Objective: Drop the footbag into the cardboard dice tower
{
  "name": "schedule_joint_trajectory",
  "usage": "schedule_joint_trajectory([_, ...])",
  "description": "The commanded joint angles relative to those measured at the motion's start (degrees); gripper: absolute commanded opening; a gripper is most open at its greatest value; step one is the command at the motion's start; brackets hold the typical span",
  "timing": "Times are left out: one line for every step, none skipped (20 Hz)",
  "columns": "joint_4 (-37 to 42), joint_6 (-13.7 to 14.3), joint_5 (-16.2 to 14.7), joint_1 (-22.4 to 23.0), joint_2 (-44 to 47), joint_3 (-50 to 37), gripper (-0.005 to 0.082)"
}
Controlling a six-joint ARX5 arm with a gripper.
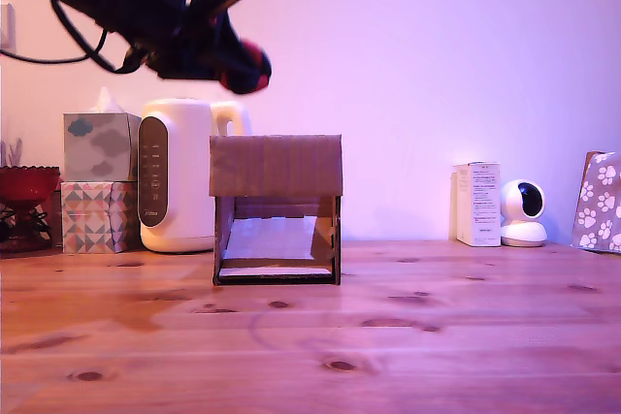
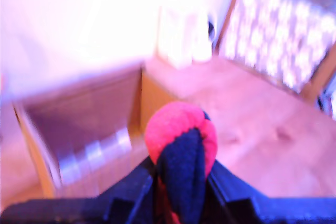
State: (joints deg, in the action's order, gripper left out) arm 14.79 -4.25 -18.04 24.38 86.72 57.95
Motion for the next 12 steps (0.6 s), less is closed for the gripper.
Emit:
schedule_joint_trajectory([3.4,0.1,1.5,0.2,0.3,-0.5,0.0093])
schedule_joint_trajectory([4.2,0.2,2.2,0.2,0.4,-0.2,0.0093])
schedule_joint_trajectory([4.1,0.2,2.4,0.2,0.9,0.6,0.0093])
schedule_joint_trajectory([3.9,0.2,2.5,0.1,1.5,1.6,0.0093])
schedule_joint_trajectory([3.3,0.2,2.5,0.1,2.5,3.1,0.0093])
schedule_joint_trajectory([2.4,0.2,2.5,0.1,3.5,4.9,0.0093])
schedule_joint_trajectory([1.6,0.2,2.5,0.1,4.9,6.8,0.0093])
schedule_joint_trajectory([0.6,0.2,2.5,0.1,6.4,9.0,0.0093])
schedule_joint_trajectory([-1.0,0.3,2.5,0.1,7.9,11.3,0.0093])
schedule_joint_trajectory([-3.0,0.5,2.5,0.1,9.8,14.0,0.0093])
schedule_joint_trajectory([-5.1,1.2,2.6,-0.2,11.7,16.7,0.0093])
schedule_joint_trajectory([-7.3,1.3,2.7,-0.5,13.7,19.2,0.0093])
